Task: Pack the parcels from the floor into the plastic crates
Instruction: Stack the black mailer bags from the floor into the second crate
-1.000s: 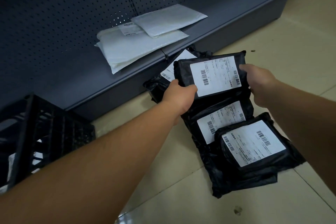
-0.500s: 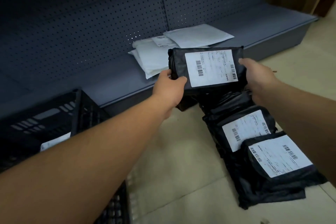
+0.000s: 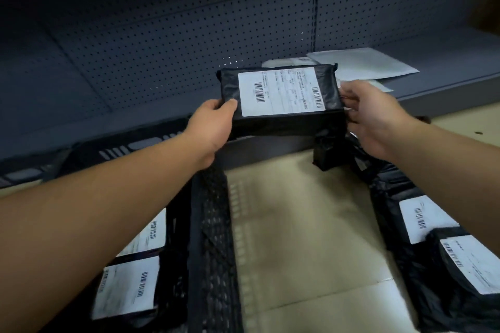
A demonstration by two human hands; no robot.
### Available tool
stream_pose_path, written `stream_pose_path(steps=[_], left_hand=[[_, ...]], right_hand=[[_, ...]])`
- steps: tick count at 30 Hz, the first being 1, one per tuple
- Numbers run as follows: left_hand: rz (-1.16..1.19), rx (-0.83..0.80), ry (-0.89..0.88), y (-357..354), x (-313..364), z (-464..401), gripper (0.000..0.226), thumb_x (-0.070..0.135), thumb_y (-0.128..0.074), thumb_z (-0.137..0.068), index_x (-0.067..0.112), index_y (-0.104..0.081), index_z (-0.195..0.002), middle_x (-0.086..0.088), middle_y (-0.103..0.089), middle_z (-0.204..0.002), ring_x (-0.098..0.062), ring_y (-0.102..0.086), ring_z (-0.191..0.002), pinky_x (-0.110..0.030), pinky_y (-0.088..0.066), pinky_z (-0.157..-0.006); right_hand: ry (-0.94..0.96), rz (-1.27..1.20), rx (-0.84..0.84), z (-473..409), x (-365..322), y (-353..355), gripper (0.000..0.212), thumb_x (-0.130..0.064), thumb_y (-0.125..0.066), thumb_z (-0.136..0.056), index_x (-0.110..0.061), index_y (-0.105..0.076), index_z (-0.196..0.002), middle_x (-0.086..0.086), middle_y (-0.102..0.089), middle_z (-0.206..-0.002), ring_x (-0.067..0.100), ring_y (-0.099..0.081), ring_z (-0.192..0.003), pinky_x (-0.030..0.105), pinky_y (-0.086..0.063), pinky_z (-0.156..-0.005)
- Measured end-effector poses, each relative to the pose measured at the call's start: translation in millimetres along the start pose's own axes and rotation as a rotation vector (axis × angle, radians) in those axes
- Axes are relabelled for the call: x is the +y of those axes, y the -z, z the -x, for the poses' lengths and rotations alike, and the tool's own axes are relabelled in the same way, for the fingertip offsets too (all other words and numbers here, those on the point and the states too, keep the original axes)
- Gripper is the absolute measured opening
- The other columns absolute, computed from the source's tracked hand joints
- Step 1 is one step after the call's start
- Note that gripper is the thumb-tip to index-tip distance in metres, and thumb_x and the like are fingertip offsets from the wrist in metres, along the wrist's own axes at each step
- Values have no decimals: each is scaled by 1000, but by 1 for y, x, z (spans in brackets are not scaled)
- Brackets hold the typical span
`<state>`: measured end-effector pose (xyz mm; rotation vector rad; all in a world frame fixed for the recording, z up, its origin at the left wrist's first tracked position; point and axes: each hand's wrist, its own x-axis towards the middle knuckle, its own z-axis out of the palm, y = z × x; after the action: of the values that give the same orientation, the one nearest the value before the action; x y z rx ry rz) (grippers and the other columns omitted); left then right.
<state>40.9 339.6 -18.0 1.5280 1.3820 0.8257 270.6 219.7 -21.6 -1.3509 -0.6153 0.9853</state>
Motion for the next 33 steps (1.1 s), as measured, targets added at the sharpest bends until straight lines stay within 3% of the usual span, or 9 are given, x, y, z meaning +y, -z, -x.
stream_pose_path(steps=[8,13,15,17,20,23,27,30,33], left_hand=[[-66,102,17,96,-28,-6,32,54,-51,-100,30,-69,-110,5,-72,-105,-19,-67,-101,-37,-55,-91],[93,160,108,142,-51,-9,29,45,-57,-97,25,-76,-86,1,-79,-97,-25,-74,-95,-47,-59,-92],[171,183,152,159,-63,-12,29,46,-60,-94,24,-77,-88,0,-80,-95,-28,-75,-94,-50,-59,-92],[229,201,192,174,-75,-14,28,44,-60,-95,22,-76,-94,-1,-80,-96,-29,-76,-94,-52,-58,-92],[281,233,249,194,-91,-18,26,41,-60,-95,21,-76,-94,-3,-80,-94,-31,-76,-91,-54,-59,-89],[302,294,288,214,-105,-25,26,36,-57,-94,17,-75,-96,-5,-80,-94,-31,-76,-90,-53,-61,-83],[215,374,324,236,-131,-31,25,36,-52,-79,17,-65,-89,-9,-69,-90,-28,-66,-81,-40,-52,-71],[157,396,340,245,-151,-37,21,34,-50,-78,18,-61,-87,-7,-63,-87,-26,-59,-77,-37,-45,-66],[36,425,352,247,-165,-38,33,30,-45,-91,8,-66,-106,-7,-67,-100,-26,-62,-85,-32,-47,-70]], right_hand=[[-27,-19,-174,17,11,-81,25,-28,-51,-100,-21,-69,-83,-10,-74,-70,10,-66,-72,27,-51,-75],[-47,-23,-240,25,26,-129,20,-26,-53,-100,-21,-69,-88,-9,-74,-74,11,-67,-76,28,-52,-79],[-39,24,-253,26,28,-150,19,-26,-55,-99,-21,-71,-92,-8,-76,-79,12,-68,-78,30,-53,-81],[-31,101,-271,25,30,-173,22,-32,-59,-94,-18,-75,-100,-1,-79,-96,17,-69,-89,39,-53,-95],[-43,204,-281,25,31,-208,45,-45,-66,-74,-19,-74,-110,5,-77,-110,19,-69,-100,49,-49,-106],[-77,279,-277,20,38,-242,60,-51,-68,-61,-20,-71,-113,-2,-76,-110,23,-69,-108,44,-50,-103],[-104,333,-308,17,50,-282,15,-28,-65,-87,-15,-70,-93,-4,-75,-84,12,-70,-73,25,-54,-65],[-97,374,-318,16,61,-305,10,-21,-62,-90,-16,-67,-83,-7,-64,-61,14,-59,-55,25,-44,-48],[-136,486,-303,12,79,-325,26,-27,-60,-80,-14,-70,-101,-3,-64,-78,18,-57,-65,28,-41,-52]])
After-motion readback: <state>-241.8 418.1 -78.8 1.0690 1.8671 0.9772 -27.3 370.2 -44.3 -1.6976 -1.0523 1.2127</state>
